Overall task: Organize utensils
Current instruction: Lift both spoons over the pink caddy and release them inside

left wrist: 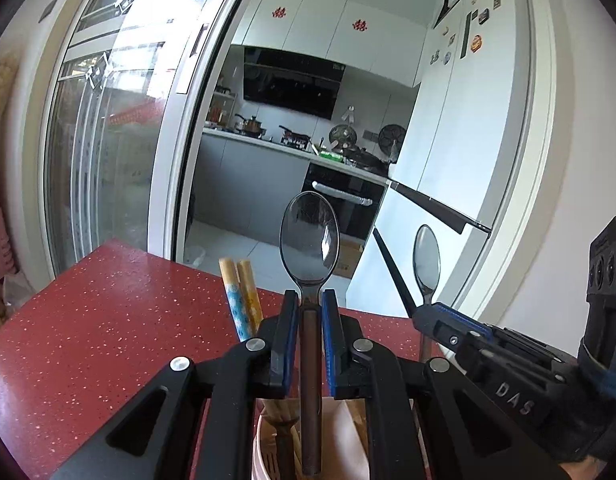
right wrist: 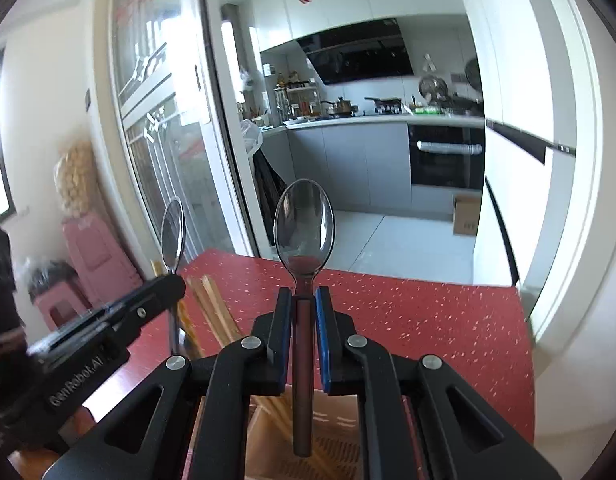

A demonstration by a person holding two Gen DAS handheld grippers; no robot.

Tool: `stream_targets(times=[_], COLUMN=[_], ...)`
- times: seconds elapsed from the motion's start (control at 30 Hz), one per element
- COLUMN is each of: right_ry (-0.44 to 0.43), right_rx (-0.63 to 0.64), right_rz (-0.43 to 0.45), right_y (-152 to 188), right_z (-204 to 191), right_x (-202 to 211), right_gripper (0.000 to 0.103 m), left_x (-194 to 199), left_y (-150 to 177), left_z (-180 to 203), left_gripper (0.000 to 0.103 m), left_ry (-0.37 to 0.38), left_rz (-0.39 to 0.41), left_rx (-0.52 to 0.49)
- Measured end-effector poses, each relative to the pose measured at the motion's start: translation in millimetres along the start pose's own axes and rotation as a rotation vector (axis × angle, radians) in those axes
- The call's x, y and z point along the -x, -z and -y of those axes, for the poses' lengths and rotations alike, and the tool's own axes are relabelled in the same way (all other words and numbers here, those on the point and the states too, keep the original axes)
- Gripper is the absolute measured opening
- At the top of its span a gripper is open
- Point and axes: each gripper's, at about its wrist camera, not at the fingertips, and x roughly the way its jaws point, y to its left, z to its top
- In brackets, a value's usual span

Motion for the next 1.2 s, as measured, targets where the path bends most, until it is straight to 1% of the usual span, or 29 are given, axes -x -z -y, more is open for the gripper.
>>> stream_targets(times=[0.13, 0.27, 0.47, 0.67, 0.93, 0.97, 1.03, 1.1, 1.2], right_ry=[0.0, 0.003, -0.004, -0.008, -0.038, -0.042, -0.042, -0.036, -0.038], right_rx=[0.032, 0.069, 0.091, 0.097, 0.061, 0.061, 0.06, 0.057, 0.042], right_rz=[0.007, 0.006, -0.025, -0.054, -0.102, -0.111, -0.124, -0.127, -0.136], right_y=[15.7, 28.8, 42.6, 47.2, 46.1, 46.5, 47.1, 48.5, 49.3], right_z=[-0.2, -1.3, -2.3, -0.2, 2.9, 2.9, 2.8, 2.6, 3.4], right_x=[-4.2, -3.6, -0.6, 2.0, 0.9, 0.6, 0.4, 0.8, 3.2], right_gripper=[0.012, 0.012, 0.012, 0.013, 0.014, 0.014, 0.023, 0.026, 0.027], left_x=[0.5, 3.5, 6.8, 13.5, 28.8, 30.3, 33.0, 35.7, 39.5], left_y=[15.7, 24.2, 33.0, 36.2, 36.1, 36.6, 38.7, 41.3, 44.4], left_z=[3.0, 5.2, 8.8, 7.9, 5.5, 4.3, 2.3, -0.2, -3.9], left_gripper=[0.041, 0.042, 0.042, 0.042, 0.042, 0.042, 0.042, 0.042, 0.042], left_ry=[-0.008, -0.024, -0.054, -0.075, -0.1, -0.103, -0.11, -0.116, -0.127], left_rz=[0.002, 0.0, -0.025, -0.056, -0.081, -0.087, -0.1, -0.112, -0.129], left_rx=[-0.04, -0.068, -0.106, -0.105, -0.103, -0.1, -0.094, -0.086, -0.077])
